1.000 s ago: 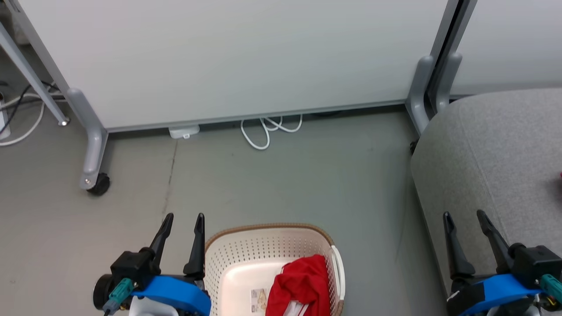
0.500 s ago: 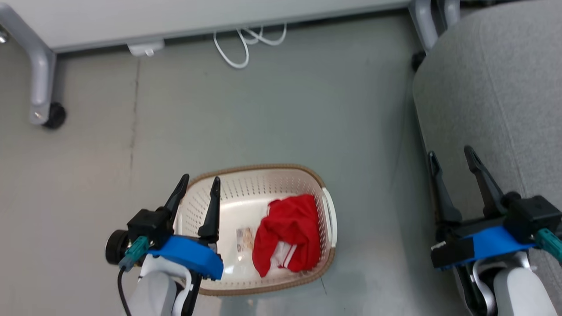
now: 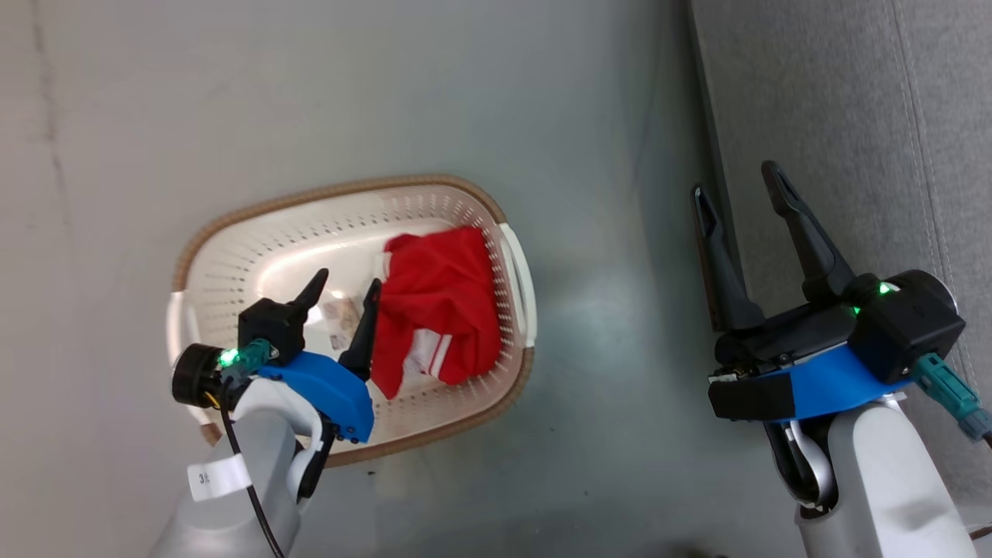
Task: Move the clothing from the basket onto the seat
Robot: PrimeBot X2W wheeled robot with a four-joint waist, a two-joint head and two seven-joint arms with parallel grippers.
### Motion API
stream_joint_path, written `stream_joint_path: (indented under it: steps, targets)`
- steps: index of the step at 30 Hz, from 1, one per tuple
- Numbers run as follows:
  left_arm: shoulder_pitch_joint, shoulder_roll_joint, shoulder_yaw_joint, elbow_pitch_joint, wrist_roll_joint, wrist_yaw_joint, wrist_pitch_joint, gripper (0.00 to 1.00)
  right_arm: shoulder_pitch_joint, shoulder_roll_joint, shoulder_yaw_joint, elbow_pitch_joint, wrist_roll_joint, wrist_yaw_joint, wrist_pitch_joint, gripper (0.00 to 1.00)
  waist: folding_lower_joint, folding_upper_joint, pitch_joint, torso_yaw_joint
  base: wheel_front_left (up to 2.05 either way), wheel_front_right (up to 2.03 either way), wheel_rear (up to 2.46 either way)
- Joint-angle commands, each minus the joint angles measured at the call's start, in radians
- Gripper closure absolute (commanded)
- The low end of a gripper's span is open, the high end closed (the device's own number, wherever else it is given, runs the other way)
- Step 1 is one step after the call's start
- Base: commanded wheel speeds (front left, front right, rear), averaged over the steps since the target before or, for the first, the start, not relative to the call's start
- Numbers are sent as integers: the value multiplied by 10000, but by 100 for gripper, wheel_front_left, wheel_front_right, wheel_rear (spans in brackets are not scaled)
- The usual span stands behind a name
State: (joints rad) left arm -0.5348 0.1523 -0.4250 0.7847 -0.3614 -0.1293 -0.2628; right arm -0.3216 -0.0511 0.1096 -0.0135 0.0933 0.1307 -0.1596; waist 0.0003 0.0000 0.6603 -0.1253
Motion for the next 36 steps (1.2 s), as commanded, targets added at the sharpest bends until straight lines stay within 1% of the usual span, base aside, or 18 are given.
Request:
stream_joint_path:
  steps: [1, 9, 19, 29, 36]
  targets:
    - [-413, 180, -106, 295, -137, -18, -29, 0, -208, 13, 103, -173, 70, 1, -115, 0, -3, 0, 1061, -793, 0, 0, 0]
    - [-1317, 565, -349, 1684, -442, -18, -30, 0, -465, 13, 385, -533, 323, 1, -416, 0, -3, 0, 2126, -1293, 0, 0, 0]
    - [-2119, 694, -286, 2972, -768, -17, 47, 0, -633, 13, 653, -478, 623, 1, -661, 0, -3, 0, 2808, -1572, 0, 0, 0]
    - [-2627, 710, -258, 3988, -975, 35, 388, 0, -546, 11, 833, -248, 988, 1, -891, 0, -3, 0, 3098, -1845, 0, 0, 0]
    - [-2826, 565, -213, 4443, -1169, 149, 712, 0, -401, 11, 893, -197, 1080, 1, -971, 0, -3, 0, 3130, -1972, 0, 0, 0]
